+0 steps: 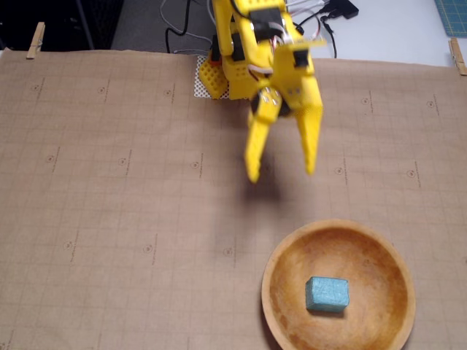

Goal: Grasp a blue block and put it in the bowl.

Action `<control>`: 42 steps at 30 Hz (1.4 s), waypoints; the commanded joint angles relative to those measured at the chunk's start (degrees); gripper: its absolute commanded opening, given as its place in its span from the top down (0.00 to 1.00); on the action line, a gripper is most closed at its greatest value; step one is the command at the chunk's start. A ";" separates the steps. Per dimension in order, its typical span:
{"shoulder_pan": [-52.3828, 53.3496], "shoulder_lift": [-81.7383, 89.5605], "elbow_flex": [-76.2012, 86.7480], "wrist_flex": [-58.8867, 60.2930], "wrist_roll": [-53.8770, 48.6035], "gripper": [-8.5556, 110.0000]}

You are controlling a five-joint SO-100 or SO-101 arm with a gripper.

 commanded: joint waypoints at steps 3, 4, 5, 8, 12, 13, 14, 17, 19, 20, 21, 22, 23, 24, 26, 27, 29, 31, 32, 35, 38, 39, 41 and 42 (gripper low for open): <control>4.31 11.78 -1.23 10.46 0.26 0.68; 5.27 13.18 -1.14 12.30 0.62 0.69; 6.68 14.77 -0.88 14.41 0.79 0.71; 9.93 19.07 1.14 18.11 0.79 0.75; 13.01 27.60 5.80 22.24 0.18 0.80; 13.18 29.79 6.94 23.20 0.09 0.80; 13.36 32.26 8.26 24.35 0.18 0.81; 13.27 39.81 12.22 29.53 0.62 0.84; 13.27 43.42 14.24 32.87 0.70 0.86; 13.27 44.65 14.94 34.10 0.70 0.87; 13.27 45.97 16.00 35.42 0.62 0.89; 13.27 47.37 17.05 36.74 0.70 0.90; 13.27 48.52 18.02 37.88 0.53 0.92; 13.27 49.31 18.90 38.67 0.53 0.93; 13.36 49.92 20.04 40.17 0.35 0.95; 13.45 50.10 20.48 40.96 0.26 0.95; 13.45 50.19 21.18 42.71 0.26 0.95; 13.45 50.19 21.88 44.03 0.26 0.95; 13.36 50.19 22.41 44.30 0.44 0.95; 13.36 50.19 25.40 44.74 0.70 0.95; 13.36 50.19 28.48 44.65 0.79 0.95; 13.45 50.19 29.18 44.65 0.79 0.95; 13.71 50.19 30.76 44.65 0.79 0.95; 13.71 50.19 31.64 44.65 0.79 0.95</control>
